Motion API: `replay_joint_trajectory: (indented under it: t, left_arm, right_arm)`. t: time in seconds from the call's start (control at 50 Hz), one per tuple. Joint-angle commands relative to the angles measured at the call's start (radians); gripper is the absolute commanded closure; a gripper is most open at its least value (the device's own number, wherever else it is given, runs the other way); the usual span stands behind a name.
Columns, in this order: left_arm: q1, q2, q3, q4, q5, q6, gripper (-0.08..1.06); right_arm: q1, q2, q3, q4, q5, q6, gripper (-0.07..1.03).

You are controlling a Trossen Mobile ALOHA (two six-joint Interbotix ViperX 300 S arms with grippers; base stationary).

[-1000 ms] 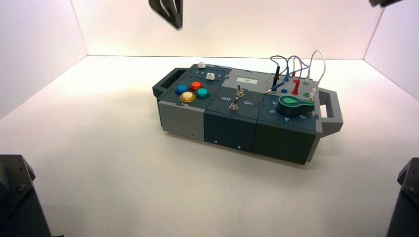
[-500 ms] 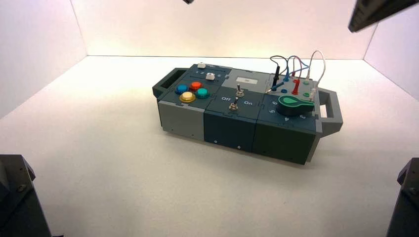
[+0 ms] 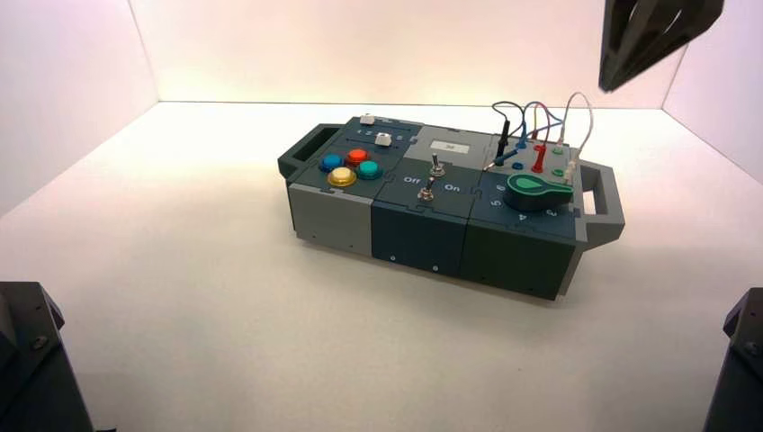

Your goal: Turn the knob to position 5.

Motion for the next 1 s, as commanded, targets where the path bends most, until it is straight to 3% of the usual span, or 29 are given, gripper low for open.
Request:
replay_joint_trajectory:
  t: [0.02, 0.48, 1.0]
  left_arm:
    - [-0.002, -0.038, -0.011, -0.002, -0.005, 0.003, 0.98]
    - [-0.002, -0.063, -0.012, -0.002, -0.005, 0.011, 0.98]
    - [-0.002, -0.086, -0.002, -0.002, -0.003, 0.011, 0.98]
  right_arm:
    - [-0.005, 0.014, -0.009, 0.002, -0.006, -0.002, 0.98]
    - [-0.005, 0.153, -0.021, 0.005, -0.002, -0.009, 0.98]
    - [-0.005, 0.310, -0.038, -0.008, -0.103, -0.011, 0.98]
